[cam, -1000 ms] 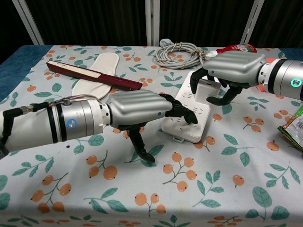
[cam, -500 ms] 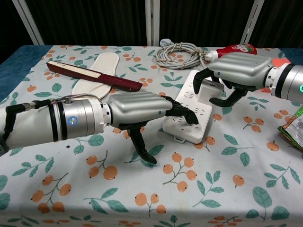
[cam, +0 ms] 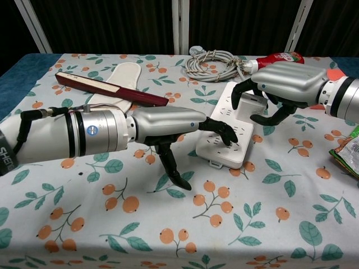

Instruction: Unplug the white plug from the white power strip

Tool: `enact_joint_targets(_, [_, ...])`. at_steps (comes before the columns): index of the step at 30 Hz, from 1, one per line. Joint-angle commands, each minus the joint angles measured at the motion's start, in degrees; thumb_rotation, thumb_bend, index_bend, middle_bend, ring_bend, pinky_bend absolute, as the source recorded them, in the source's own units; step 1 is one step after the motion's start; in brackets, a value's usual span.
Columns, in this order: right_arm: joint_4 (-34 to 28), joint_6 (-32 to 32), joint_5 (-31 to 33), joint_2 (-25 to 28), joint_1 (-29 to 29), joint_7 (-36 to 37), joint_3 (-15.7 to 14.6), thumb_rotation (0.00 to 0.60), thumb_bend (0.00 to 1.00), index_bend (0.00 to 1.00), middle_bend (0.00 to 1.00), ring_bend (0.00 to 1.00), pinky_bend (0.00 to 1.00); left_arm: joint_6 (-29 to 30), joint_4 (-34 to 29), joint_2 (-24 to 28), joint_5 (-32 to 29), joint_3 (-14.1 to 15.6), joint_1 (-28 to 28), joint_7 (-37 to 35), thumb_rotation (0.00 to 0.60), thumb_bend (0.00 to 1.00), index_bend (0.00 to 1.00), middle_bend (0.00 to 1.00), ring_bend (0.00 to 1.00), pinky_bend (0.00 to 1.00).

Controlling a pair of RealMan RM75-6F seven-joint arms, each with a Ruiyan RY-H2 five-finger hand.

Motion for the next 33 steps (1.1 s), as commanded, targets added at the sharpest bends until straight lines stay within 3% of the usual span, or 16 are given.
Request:
enact_joint_targets(1, [0.5,0.4,-0.3,-0.3,-0.2,0.3,-0.2,0.600,0.60,0.94,0.69,0.57,0.61,-0.3,0.3,0.1,-0.3,-0.1,-0.3,-0.9,0.600,0.08,0.15,0.18,0.09,0.10])
enact_joint_targets(25, [5.2,7.7,-2.7,-2.8,-3.0,4.8,-0.4,0.600,0.61,0.95,0.70,0.57,0.61,-1.5,0.1,0.8,-1.2,-0.1,-1.5,-2.1,0.600,0.08,0.14,0.18,0.09,0.10])
enact_joint_targets(29, [3.3,8.7,-1.9,-1.2,-3.1,5.9,0.9,0.600,0.61,0.95,0.70,0.57,0.61,0.6,-0.7,1.4,-0.5,-0.2,-1.1,0.1,0.600,0.08,0.14,0.18,0.09,0.10])
enact_joint_targets(33, [-3.6,5.0,1.7,4.6,-3.1,3.8,2.1,0.600,0.61,0.91,0.69,0.56,0.61,3.8,-3.3,3.2,0.0,-0.6,0.1,3.5,0.600,0.08,0.14,0.18,0.09,0.10])
